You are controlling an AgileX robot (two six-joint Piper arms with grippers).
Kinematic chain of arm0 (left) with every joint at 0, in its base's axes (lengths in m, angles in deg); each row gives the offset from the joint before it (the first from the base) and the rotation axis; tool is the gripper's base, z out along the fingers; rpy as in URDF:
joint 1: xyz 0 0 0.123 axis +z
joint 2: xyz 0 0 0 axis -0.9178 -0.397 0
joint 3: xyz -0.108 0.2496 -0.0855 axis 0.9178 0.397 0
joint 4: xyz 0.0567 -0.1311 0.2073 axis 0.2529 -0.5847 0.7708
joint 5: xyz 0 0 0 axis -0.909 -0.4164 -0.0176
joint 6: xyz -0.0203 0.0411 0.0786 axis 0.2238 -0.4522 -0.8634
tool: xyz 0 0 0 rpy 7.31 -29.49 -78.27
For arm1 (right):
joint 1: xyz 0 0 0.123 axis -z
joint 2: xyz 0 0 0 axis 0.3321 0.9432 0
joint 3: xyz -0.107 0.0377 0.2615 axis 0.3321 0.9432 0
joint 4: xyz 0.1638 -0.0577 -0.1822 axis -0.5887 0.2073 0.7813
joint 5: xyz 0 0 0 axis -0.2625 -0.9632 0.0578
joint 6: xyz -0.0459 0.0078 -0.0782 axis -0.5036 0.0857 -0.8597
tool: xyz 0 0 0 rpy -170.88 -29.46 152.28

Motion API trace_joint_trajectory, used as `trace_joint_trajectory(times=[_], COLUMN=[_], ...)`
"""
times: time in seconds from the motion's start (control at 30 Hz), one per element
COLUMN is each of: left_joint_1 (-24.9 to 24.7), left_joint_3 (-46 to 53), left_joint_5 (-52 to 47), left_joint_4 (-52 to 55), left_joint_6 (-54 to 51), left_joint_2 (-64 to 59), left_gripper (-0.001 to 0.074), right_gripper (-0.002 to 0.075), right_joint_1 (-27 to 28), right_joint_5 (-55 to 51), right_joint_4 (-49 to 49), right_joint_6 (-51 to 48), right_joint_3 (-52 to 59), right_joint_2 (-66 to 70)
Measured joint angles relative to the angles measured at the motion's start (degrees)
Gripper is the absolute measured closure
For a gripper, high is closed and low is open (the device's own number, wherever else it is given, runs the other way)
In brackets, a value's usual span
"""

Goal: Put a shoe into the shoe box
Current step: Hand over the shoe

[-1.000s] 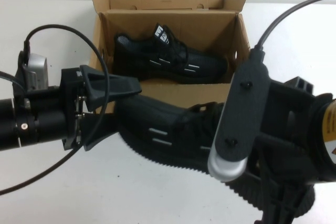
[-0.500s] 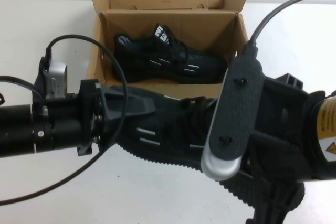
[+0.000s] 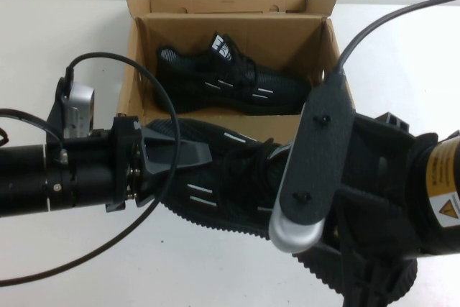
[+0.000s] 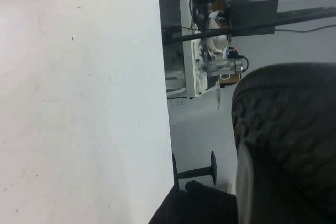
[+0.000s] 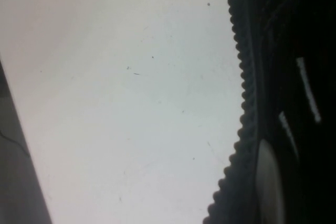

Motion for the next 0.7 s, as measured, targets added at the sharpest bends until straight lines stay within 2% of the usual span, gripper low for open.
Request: trace_joint_trajectory(times=[0.13,0.2,0.3,0.47,0.53,0.6,0.7], left_joint_1=[0.0,0.0,0.0,0.0,0.0,0.0,0.0], left_joint_3=[0.0,0.0,0.0,0.0,0.0,0.0,0.0], left_joint_5=[-0.4,-0.5,-0.5,-0.6,-0.6,-0.2,1.0], left_joint_4=[0.0,0.0,0.0,0.8,0.9,1.0,1.0], left_joint_6=[-0.5,-1.0,-1.9,-3.5,-4.4,-5.6,-7.6], left_joint_2=[0.0,0.0,0.0,0.0,0.0,0.0,0.0], left_gripper=[0.0575,0.0575,0.0576,0.0577,0.0577,0.0579,0.0579], right_gripper=[0.0719,0.0684,0.0575,0.0312,0.0229,0.0186,0.016], right_joint_1=[0.0,0.0,0.0,0.0,0.0,0.0,0.0], right_joint_5=[-0.3,-0.4,-0.6,-1.1,-1.5,-1.5,-1.4], right_joint_4=[-0.2,-0.3,-0.3,-0.5,-1.0,-1.9,-2.7], right_joint_6=[4.4,7.0,10.8,21.3,23.6,25.1,29.5], right_joint_3=[0.0,0.0,0.0,0.0,0.0,0.0,0.0], right_joint_2=[0.0,0.0,0.0,0.0,-0.1,-0.5,-1.9])
